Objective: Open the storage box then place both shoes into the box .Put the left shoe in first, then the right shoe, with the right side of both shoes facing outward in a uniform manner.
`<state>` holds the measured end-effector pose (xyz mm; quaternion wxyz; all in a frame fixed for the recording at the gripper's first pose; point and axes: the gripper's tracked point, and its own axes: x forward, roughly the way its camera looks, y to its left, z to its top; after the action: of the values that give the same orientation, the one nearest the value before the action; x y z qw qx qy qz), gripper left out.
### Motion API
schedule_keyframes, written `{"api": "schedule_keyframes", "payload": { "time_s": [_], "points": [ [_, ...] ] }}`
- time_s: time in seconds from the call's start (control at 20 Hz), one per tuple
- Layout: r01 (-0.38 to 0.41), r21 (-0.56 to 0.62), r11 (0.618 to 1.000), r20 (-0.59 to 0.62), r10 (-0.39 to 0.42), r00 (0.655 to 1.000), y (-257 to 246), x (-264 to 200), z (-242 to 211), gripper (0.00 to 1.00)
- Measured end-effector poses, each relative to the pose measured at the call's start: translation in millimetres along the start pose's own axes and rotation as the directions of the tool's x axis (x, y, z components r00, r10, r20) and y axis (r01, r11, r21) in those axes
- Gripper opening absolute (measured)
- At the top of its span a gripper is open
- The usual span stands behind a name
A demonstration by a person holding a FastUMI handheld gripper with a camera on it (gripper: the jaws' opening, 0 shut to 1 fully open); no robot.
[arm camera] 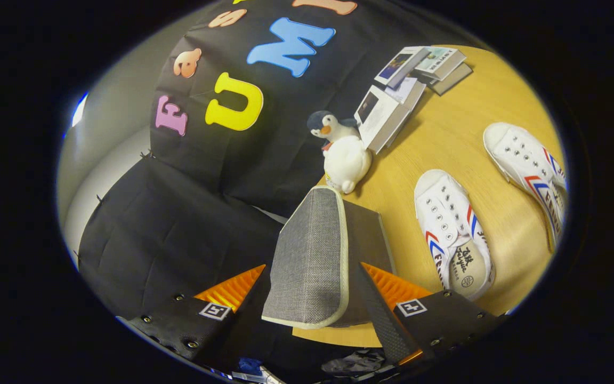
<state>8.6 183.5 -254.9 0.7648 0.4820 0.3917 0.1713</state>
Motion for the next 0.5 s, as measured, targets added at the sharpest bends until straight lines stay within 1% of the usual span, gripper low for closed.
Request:
{"api": "schedule_keyframes", "payload": {
  "time_s": [0.2,0.25,0.4,0.45,0.5],
  "points": [
    [0.0,0.051,0.999,-0.056,0.002,0.998,-9,11,-19,0.97],
    [-0.006,0.069,0.998,-0.069,0.01,0.998,-9,12,-21,0.93],
    [-0.01,0.102,0.995,-0.113,0.022,0.993,-10,21,-32,0.93],
    [-0.001,0.108,0.994,-0.12,0.014,0.993,-13,19,-35,0.84],
    [-0.01,0.119,0.993,-0.134,0.026,0.991,-11,22,-37,0.75]
  ]
}}
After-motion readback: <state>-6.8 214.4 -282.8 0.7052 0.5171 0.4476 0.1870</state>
